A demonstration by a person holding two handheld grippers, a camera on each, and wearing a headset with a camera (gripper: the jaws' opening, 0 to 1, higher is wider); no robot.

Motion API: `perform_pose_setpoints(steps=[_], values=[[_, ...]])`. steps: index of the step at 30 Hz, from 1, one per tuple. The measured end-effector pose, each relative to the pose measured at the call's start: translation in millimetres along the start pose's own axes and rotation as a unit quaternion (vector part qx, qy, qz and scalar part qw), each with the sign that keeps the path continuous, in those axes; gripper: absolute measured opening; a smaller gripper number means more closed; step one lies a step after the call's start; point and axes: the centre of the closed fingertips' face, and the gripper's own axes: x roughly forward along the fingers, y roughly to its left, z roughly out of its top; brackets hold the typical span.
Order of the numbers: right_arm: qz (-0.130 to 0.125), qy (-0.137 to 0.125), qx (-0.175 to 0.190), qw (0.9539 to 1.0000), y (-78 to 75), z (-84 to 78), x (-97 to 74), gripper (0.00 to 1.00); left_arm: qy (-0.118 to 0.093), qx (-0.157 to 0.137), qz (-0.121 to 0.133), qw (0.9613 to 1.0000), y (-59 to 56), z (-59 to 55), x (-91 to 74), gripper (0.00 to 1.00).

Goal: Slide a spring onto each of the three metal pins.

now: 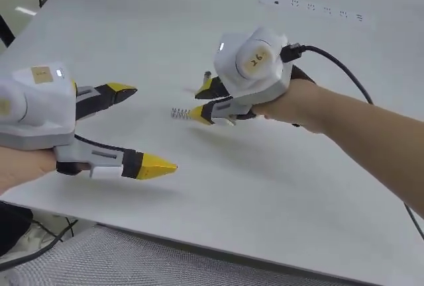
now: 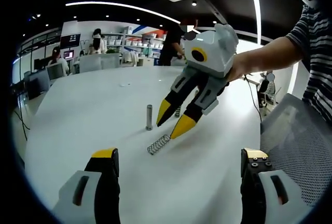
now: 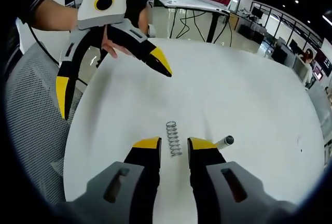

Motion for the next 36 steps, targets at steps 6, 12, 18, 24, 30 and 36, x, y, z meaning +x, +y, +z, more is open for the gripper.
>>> perform_pose_setpoints(steps=[6, 12, 18, 24, 30, 36], values=[[0.004, 0.014, -0.002, 0.9999, 2.2, -6.9, 10.0, 0.20, -0.001, 0.002, 0.001, 1.0000, 1.3, 1.2, -0.1, 0.97], [-0.002, 0.026, 0.007, 0.9996, 1.0, -15.8, 17.2, 0.18, -0.001, 0.001, 0.000, 1.0000, 1.3, 1.0, 1.9, 0.97], [-0.006, 0.023, 0.022, 0.9995, -0.5, -17.7, 19.9, 0.16, 0.000, 0.004, -0.005, 1.0000, -0.6, 2.2, 5.2, 0.97], [-0.004, 0.025, 0.021, 0.9995, -0.3, -19.8, 21.4, 0.13, -0.001, 0.005, -0.006, 1.0000, -1.1, 4.7, 5.6, 0.97], [0.003, 0.017, 0.025, 0.9995, 2.0, -18.9, 23.4, 0.13, 0.003, 0.008, -0.008, 0.9999, -3.9, 4.0, 4.8, 0.97], [0.008, 0.006, 0.030, 0.9995, 7.7, -17.5, 12.1, 0.12, 0.005, 0.011, -0.012, 0.9999, -8.8, 5.5, 5.4, 0.97]])
